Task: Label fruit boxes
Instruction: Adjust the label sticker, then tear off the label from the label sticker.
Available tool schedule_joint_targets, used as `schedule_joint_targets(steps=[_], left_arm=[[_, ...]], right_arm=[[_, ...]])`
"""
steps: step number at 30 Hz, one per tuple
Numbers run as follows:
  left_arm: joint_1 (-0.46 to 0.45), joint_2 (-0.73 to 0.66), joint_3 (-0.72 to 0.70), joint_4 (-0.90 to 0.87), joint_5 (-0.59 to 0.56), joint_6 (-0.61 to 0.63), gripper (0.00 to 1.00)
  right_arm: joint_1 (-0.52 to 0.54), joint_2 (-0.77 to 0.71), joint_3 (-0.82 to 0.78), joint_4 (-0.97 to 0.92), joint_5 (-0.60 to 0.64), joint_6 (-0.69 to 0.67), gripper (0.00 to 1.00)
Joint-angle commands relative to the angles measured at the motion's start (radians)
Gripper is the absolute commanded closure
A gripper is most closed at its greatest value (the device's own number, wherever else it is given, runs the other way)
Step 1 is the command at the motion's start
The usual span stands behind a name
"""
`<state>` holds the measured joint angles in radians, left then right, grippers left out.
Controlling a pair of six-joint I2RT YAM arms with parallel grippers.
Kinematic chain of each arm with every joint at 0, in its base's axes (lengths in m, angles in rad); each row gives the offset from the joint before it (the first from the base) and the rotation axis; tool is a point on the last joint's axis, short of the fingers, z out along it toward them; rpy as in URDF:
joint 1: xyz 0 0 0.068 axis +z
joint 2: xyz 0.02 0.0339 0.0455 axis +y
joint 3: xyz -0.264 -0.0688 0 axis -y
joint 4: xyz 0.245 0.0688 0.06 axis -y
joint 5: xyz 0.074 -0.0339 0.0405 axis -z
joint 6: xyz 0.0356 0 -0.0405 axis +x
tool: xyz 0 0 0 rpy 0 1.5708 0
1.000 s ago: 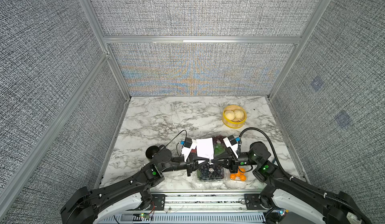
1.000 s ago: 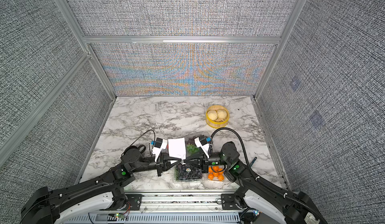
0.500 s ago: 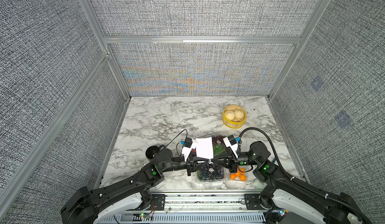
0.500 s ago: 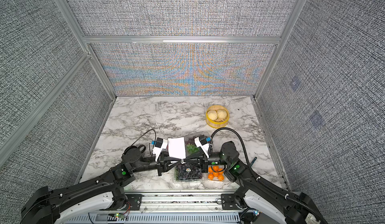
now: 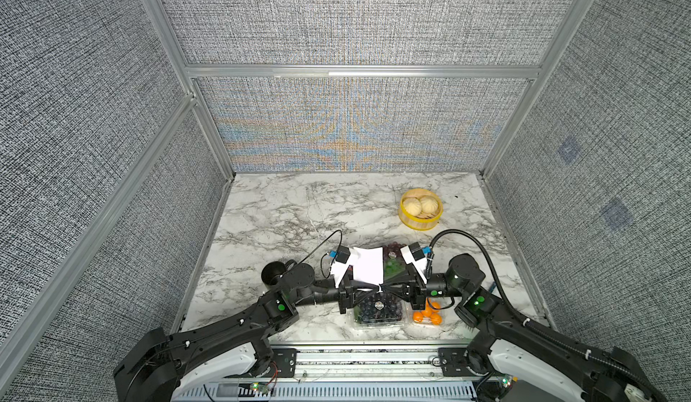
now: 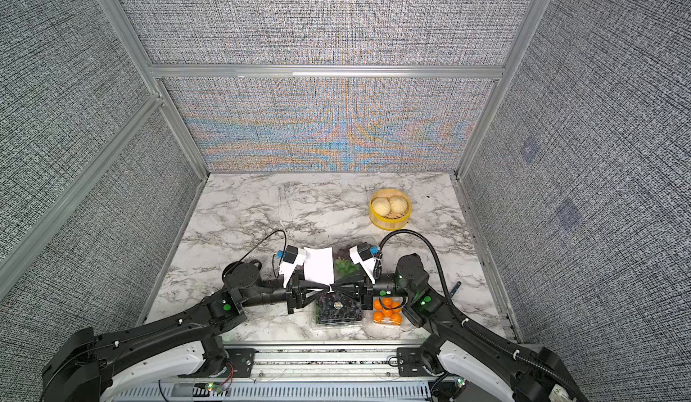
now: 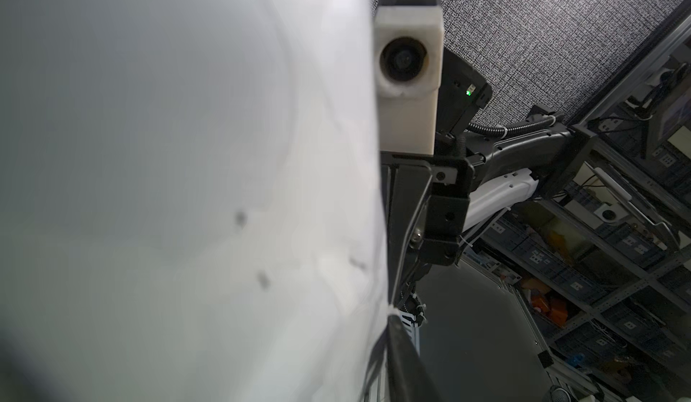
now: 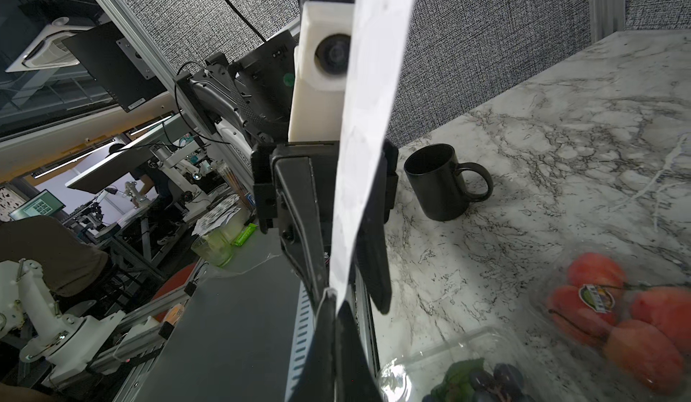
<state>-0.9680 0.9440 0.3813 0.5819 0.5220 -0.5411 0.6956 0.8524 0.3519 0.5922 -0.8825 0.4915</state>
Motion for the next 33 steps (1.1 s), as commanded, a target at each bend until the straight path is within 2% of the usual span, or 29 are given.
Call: schedule_joint_targets(steps=[1,15,19,27,33], left_arm=[[-0.001,-0.016,-0.004,0.014,-0.025,0.013,0.72],[0.0,0.033,0.006,0.048,-0.001,0.008,0.72],[-0.001,0.034,0.005,0.052,0.0,0.005,0.8],[-0.001,-0.06,-0.015,-0.015,-0.047,0.02,0.6],[0.0,-0.145,-0.021,-0.1,-0.115,0.044,0.57]], right_arm=[[0.001,-0.013,0.005,-0.014,0.003,-0.018,1.0],[0.001,0.03,0.007,0.043,-0.04,0.01,1.0],[0.001,0.025,0.007,0.032,-0.035,0.004,1.0],[0.001,0.003,0.008,0.001,-0.021,-0.008,1.0],[0.001,0.0,0.01,0.0,-0.027,-0.007,1.0]])
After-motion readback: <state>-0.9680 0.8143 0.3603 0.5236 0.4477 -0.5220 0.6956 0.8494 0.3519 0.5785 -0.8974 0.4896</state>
